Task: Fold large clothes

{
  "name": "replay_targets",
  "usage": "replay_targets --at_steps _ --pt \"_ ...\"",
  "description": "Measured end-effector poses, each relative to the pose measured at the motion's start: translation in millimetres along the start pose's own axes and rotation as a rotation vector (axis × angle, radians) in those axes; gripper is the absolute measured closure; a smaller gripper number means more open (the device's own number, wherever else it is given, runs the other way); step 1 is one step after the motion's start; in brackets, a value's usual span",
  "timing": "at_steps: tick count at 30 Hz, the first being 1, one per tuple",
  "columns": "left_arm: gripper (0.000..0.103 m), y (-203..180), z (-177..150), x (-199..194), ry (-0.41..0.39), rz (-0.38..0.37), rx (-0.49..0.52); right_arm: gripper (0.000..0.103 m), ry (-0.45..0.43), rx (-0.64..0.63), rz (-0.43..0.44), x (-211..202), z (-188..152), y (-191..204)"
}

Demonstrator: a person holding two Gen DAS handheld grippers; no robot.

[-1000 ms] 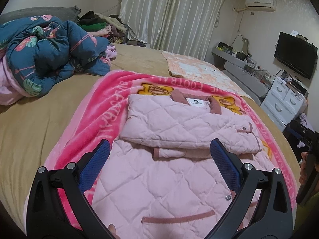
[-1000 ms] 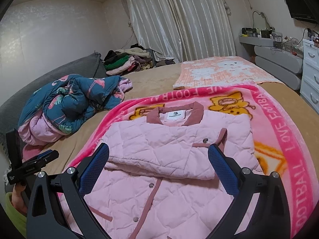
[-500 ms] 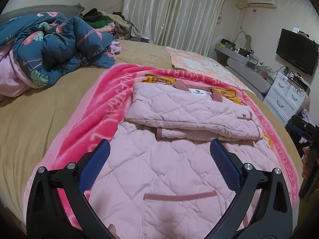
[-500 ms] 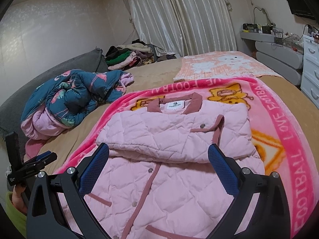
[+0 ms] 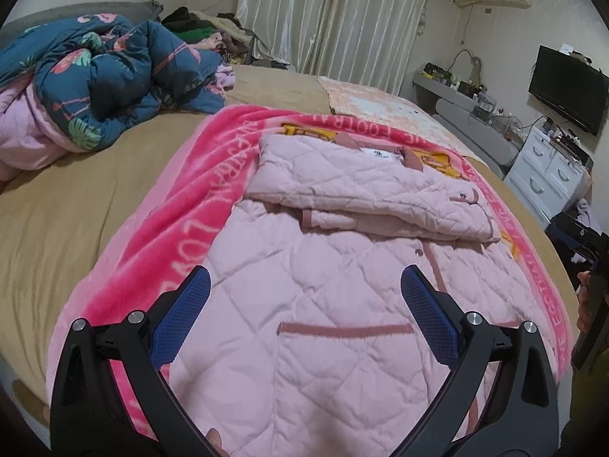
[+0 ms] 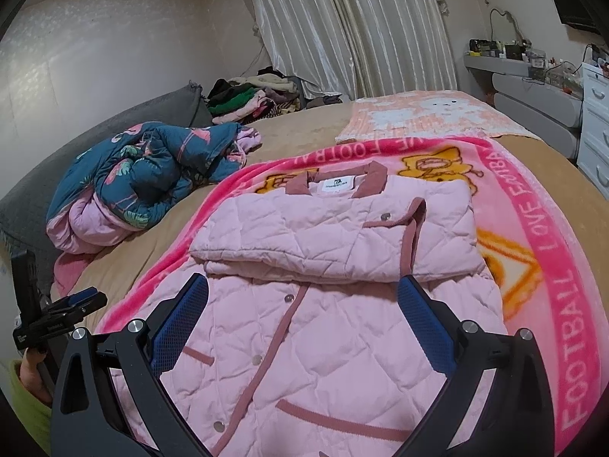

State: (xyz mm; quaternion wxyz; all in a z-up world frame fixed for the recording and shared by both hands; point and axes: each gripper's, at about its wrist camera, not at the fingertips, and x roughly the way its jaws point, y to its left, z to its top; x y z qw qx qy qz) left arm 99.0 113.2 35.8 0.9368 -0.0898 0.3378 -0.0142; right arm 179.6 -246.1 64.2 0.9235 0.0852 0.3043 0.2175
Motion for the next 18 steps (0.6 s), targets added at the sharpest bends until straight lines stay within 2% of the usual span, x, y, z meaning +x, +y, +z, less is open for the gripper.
replay_targets --at_steps 18 --pt "0.009 58.4 -36.6 -7.7 0.150 0.084 -0.078 0.004 -0.005 0.000 0.030 -16.6 -9.1 1.2"
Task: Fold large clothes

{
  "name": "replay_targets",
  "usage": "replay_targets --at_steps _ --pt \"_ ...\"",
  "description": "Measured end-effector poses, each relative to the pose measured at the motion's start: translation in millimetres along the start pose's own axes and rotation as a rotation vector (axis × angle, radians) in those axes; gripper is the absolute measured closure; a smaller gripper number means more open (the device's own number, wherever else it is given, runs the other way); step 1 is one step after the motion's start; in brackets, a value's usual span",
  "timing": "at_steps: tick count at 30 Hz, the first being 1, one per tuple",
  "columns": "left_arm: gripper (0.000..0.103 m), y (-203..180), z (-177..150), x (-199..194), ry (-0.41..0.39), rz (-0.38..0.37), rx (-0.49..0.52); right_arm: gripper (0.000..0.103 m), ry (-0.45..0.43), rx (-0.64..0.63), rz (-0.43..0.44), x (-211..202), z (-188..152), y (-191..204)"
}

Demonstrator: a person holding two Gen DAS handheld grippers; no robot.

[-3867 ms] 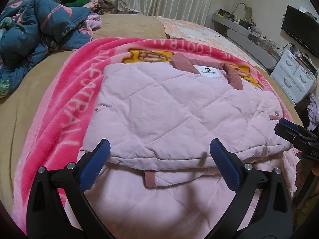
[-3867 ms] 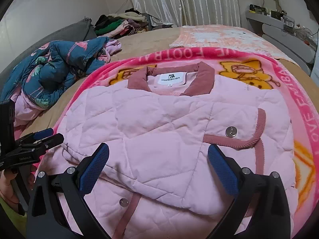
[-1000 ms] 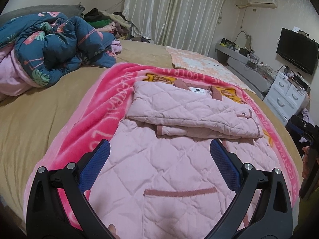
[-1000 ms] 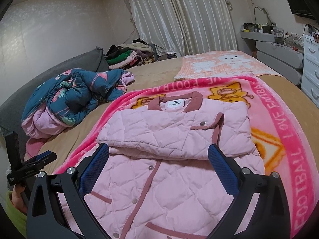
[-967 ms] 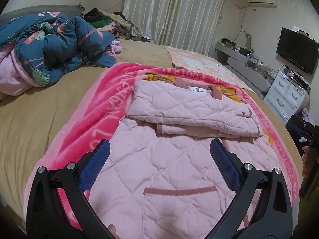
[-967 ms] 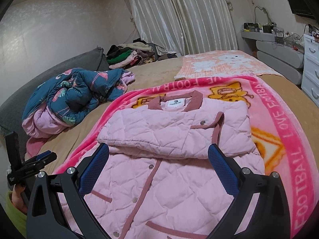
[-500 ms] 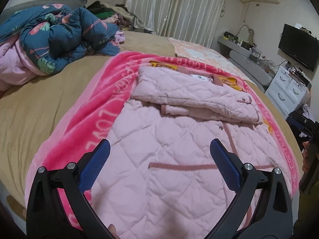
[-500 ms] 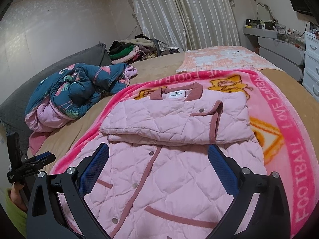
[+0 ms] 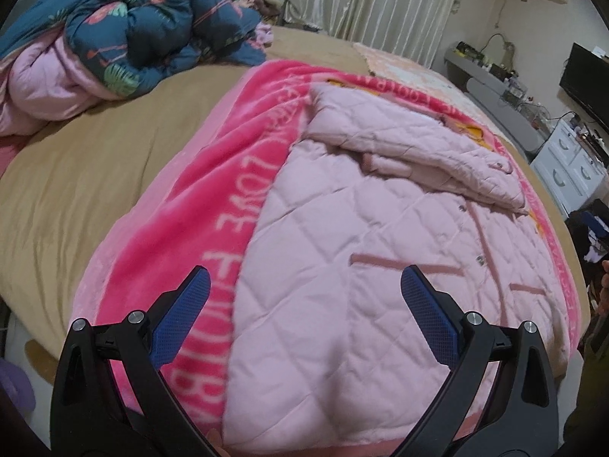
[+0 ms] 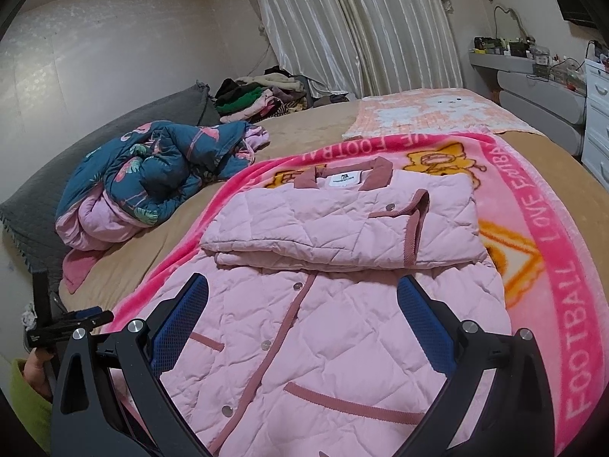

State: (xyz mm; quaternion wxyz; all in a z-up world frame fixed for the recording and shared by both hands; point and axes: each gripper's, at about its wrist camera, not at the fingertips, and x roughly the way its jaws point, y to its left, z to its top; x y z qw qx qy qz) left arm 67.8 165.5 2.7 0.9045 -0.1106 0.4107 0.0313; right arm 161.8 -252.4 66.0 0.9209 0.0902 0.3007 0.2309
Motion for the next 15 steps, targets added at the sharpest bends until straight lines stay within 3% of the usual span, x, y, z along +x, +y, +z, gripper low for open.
replay_targets --at_steps 5,15 --pt "0.009 16.9 -5.0 3.0 0.046 0.009 -0.031 0.004 -0.006 0.004 -0.002 -6.5 -0.5 -3.6" --pt "0.009 30.4 -14.0 25.9 0.177 -0.046 -0.099 0.004 -0.022 0.015 -0.025 -24.9 -5.0 -18.3"
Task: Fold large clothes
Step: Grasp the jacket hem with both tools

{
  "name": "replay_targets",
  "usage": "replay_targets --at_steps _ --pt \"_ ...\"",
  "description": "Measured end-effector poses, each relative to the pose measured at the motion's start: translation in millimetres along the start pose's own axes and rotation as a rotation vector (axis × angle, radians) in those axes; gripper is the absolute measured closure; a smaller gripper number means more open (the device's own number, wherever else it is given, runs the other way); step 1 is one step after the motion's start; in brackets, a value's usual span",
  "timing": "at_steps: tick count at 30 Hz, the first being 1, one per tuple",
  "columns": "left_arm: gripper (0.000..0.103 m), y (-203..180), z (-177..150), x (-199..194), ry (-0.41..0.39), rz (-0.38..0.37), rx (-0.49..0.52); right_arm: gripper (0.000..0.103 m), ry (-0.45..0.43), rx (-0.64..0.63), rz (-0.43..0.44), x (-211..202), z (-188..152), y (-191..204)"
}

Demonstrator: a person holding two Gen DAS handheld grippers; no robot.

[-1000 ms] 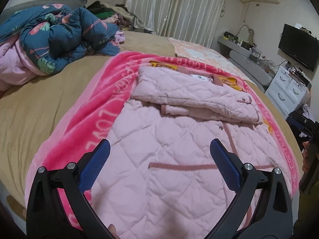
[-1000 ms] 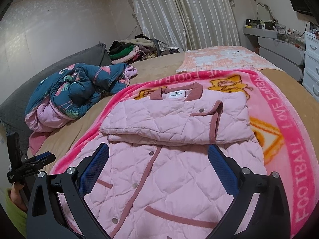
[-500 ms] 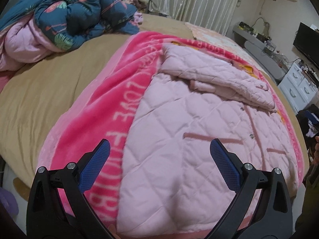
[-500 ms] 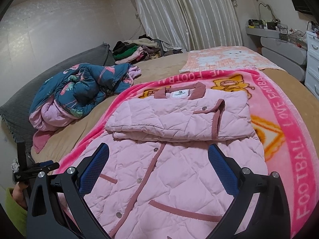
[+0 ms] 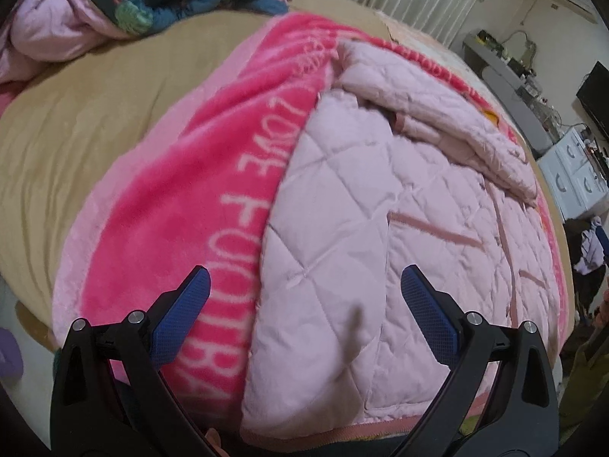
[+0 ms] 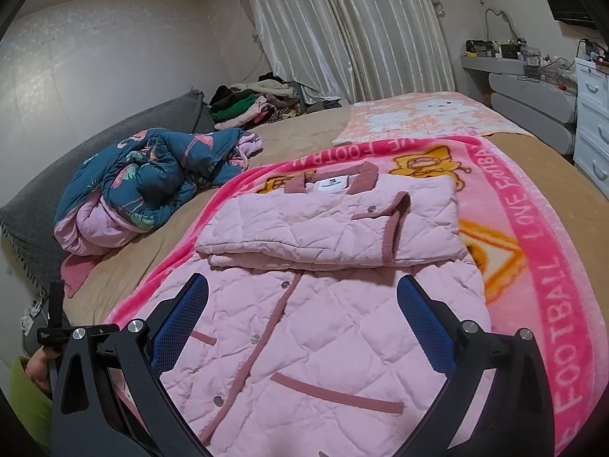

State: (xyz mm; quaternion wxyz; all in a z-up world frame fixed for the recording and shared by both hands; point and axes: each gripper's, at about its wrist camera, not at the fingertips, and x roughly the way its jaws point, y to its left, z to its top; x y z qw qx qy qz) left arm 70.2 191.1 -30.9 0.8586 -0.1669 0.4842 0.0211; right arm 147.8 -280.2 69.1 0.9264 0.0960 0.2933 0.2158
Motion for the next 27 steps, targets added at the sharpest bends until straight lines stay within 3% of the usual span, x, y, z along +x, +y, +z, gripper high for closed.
replay_targets --at_steps 13,18,24,27 --pt "0.009 -4.8 -14.4 45.0 0.203 -0.016 -0.047 0.004 0.060 0.023 -0.068 -12.0 -25.6 -31.8" --pt "0.009 -15.6 -21.9 49.1 0.222 0.012 -0.010 0.004 0.144 0.030 -0.102 -13.8 -51.0 -48.7" --pt "0.010 -17.6 -25.0 47.9 0.224 -0.007 0.002 0.004 0.259 0.066 -0.133 -22.2 -83.0 -77.4" --pt "0.021 -20.8 -26.8 44.2 0.212 -0.026 0.011 0.004 0.312 0.088 -0.134 -27.7 -98.8 -92.4"
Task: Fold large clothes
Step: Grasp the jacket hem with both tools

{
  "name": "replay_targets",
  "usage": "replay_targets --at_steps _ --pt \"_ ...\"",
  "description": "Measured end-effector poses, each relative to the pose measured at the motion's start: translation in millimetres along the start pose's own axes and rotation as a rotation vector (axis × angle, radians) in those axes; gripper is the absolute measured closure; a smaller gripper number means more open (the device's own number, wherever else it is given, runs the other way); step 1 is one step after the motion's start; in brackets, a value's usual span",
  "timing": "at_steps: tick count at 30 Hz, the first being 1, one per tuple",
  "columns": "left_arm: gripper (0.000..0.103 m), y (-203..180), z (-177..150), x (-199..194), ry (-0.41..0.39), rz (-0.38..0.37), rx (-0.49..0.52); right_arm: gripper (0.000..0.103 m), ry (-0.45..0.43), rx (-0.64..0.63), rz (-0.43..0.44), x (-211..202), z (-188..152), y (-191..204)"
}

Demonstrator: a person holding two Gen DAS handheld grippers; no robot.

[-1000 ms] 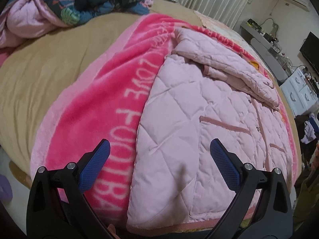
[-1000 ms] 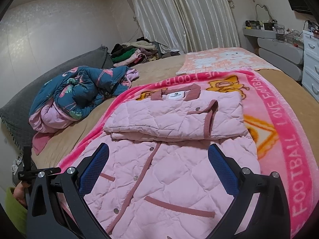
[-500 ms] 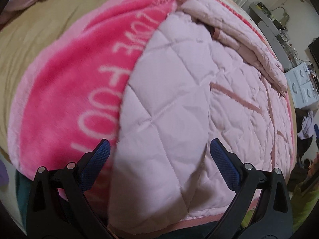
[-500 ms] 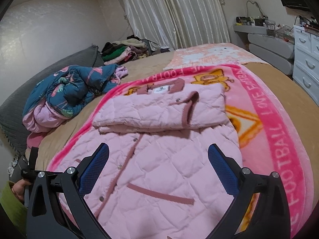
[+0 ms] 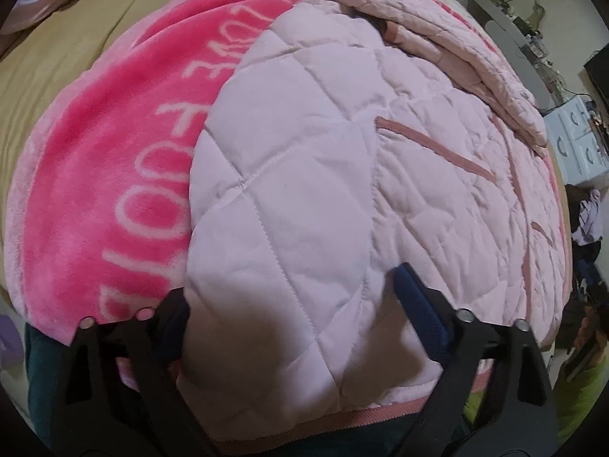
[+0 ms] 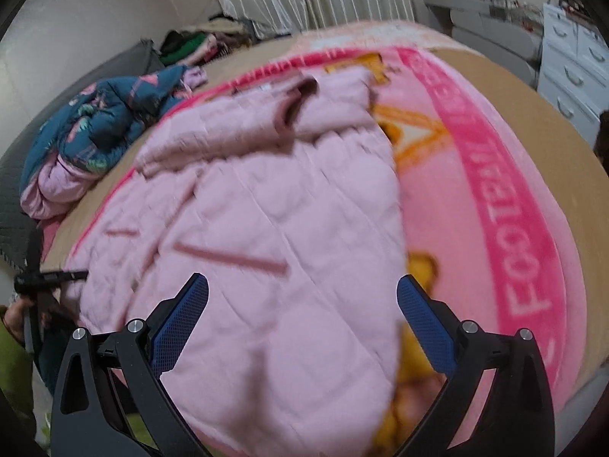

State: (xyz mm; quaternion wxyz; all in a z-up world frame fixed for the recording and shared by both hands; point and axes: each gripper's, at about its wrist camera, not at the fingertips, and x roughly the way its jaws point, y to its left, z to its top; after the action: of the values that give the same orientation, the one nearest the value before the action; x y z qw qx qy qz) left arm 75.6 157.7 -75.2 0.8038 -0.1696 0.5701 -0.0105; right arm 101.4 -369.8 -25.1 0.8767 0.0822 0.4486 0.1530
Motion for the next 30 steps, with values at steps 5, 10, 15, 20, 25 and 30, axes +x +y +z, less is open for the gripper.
replay_targets --at_steps 5,10,15,20,25,30 --pt "0.036 -1.4 -3.4 -5.4 -0.011 -0.007 0.014 0.004 0.088 0.062 0.012 4.2 -25.0 -22.9" --pt "0.042 -2.4 -6.7 -10.2 -0.018 -0.010 0.030 0.004 0.189 0.080 0.096 16.7 -54.0 -23.9" --pt "0.042 -8.7 -6.1 -7.5 -0.016 -0.008 0.030 0.004 0.206 0.031 0.125 21.2 -80.6 -10.1" --pt "0.042 -7.4 -8.0 -9.4 -0.002 0.009 0.035 0.027 0.197 -0.025 0.136 15.3 -89.3 2.6" --pt "0.039 -2.3 -12.1 -10.8 0.019 0.006 0.032 0.061 0.165 -0.049 0.170 8.3 -82.9 10.4" --pt "0.041 -8.0 -15.5 -7.3 0.048 0.015 0.073 0.078 0.040 -0.026 0.302 -17.2 -45.8 12.6"
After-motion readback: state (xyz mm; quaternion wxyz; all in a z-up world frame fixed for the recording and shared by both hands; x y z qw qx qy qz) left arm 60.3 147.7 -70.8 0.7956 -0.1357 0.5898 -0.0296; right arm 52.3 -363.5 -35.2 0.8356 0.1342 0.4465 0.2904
